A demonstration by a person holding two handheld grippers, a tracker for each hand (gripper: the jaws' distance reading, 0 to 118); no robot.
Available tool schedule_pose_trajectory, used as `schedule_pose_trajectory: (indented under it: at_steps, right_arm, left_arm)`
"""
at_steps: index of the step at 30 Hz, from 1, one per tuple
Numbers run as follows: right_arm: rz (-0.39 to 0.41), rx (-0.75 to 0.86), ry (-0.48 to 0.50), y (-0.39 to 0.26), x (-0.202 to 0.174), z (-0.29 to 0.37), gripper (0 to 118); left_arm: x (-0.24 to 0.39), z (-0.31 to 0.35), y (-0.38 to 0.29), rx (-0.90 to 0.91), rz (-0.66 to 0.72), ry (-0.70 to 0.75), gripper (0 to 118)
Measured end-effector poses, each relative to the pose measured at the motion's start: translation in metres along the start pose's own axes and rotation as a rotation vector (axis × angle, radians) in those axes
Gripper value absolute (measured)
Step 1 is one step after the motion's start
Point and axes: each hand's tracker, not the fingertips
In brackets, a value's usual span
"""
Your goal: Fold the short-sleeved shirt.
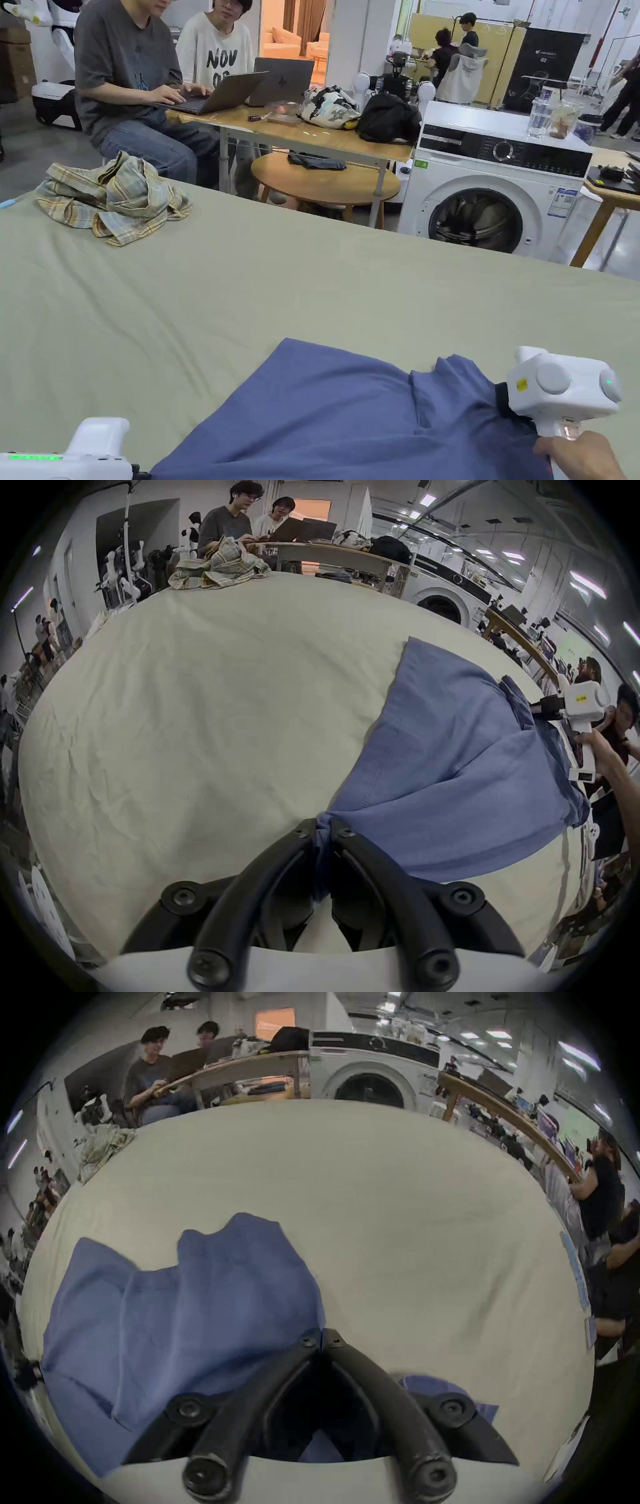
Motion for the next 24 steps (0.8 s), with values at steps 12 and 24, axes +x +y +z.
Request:
schedule_pose_trajectory:
  at_steps: [12, 24]
  right_arm:
    - [-0.053, 0.311, -0.012, -0.024, 0.018, 0.135, 0]
    - [-0.099, 0.580, -0.192, -0.019, 0.056, 0.284, 0]
  left_arm:
    - [-0.005, 0.044, 0.024, 0.158, 0.050, -0.116, 1]
    - [0.045, 0.134, 0.153, 0.386, -0.014, -0.223, 1]
